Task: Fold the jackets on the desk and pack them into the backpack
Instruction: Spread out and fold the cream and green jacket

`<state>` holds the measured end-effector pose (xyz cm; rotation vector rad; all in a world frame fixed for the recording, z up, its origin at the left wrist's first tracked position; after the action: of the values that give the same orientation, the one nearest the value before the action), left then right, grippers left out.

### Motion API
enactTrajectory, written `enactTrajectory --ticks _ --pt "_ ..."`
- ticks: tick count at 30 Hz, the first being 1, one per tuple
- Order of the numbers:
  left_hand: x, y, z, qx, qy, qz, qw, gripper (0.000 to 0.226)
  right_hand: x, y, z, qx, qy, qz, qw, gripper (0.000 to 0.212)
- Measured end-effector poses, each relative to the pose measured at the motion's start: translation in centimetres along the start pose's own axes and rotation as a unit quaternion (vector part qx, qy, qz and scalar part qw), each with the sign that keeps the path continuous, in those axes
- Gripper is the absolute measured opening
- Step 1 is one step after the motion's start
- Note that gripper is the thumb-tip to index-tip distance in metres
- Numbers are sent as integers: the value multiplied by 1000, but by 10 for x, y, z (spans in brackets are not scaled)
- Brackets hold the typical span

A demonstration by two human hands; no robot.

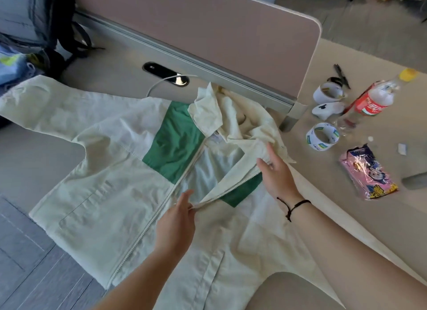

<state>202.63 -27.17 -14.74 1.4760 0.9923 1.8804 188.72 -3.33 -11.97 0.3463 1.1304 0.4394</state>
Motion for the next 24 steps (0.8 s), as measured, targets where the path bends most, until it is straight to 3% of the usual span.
enactTrajectory --ticks 3,6,10,18,24 --pt "-14 23 -10 73 51 67 994 43 -58 -22 -3 32 114 60 991 64" --pt "-36 35 -21 86 74 65 991 49 -97 -66 -23 17 172 200 964 70" --pt "-70 26 -28 6 59 -45 997 63 -62 -111 -57 -95 97 372 918 73" --pt "-105 0 -5 -4 -62 -136 989 61 -42 -110 -72 -9 95 441 893 96" --pt "-114 4 -4 -41 -77 -147 985 63 -35 -107 -77 -37 49 498 865 89"
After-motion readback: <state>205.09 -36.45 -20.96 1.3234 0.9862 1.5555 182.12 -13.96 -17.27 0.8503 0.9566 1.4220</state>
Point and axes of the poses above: each hand's wrist, its own z-axis away from the middle knuckle, its own y-axis out of the back of the hand, x = y × z, the point moved 3 cm from there along -z, towards the middle knuckle, and after that the axes turned 5 degrees about -y, right-handed, at the moved point
